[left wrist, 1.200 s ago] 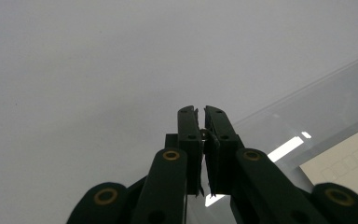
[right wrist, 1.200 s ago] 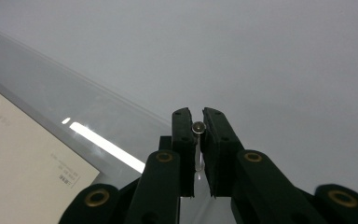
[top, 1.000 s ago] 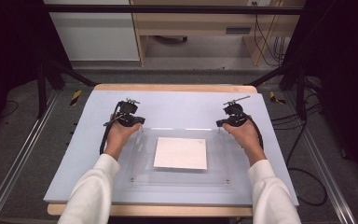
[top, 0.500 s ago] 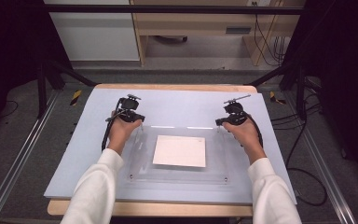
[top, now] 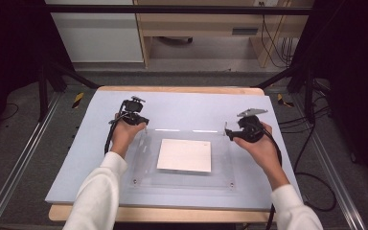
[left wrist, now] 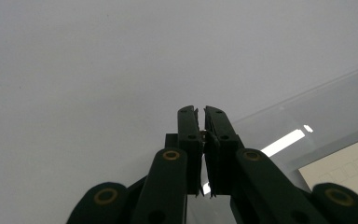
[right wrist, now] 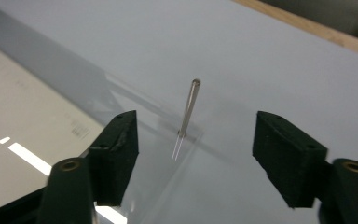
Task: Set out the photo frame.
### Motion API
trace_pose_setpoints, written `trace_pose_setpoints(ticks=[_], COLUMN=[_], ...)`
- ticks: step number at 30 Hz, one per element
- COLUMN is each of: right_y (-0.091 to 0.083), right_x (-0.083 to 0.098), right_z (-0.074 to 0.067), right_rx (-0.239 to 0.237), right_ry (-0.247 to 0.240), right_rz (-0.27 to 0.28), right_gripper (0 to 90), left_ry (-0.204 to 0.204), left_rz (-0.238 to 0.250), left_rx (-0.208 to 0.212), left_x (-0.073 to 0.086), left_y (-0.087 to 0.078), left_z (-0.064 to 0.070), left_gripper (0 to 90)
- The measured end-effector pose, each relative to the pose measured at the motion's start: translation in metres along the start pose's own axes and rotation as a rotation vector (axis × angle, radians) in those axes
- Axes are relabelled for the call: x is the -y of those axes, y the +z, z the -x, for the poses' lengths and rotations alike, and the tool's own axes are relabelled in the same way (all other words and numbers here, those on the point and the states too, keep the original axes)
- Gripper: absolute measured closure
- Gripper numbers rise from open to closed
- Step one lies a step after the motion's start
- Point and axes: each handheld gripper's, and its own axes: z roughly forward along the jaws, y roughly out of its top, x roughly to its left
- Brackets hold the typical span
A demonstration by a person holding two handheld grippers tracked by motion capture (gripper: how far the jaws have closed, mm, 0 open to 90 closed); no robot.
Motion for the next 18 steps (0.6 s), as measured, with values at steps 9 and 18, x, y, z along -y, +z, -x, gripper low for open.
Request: trace_pose_setpoints(ticks=[9, 18], right_y=[-0.064, -0.08], right_x=[0.06, 0.105], right_z=[-0.051, -0.095], right_rx=[-0.056, -0.145], right_ry=[-0.112, -0.272], right_rz=[0.127, 0.133], right_gripper=[9.0, 12.6], left_ry=[0.007, 0.01], left_rz=[-0.015, -0.017], left_rx=[-0.002, -0.007], left_x=[-0.001, -0.001], left_y=[0.0, 0.0], left_z=[0.0, 0.001], left_gripper=[85.0, 85.0])
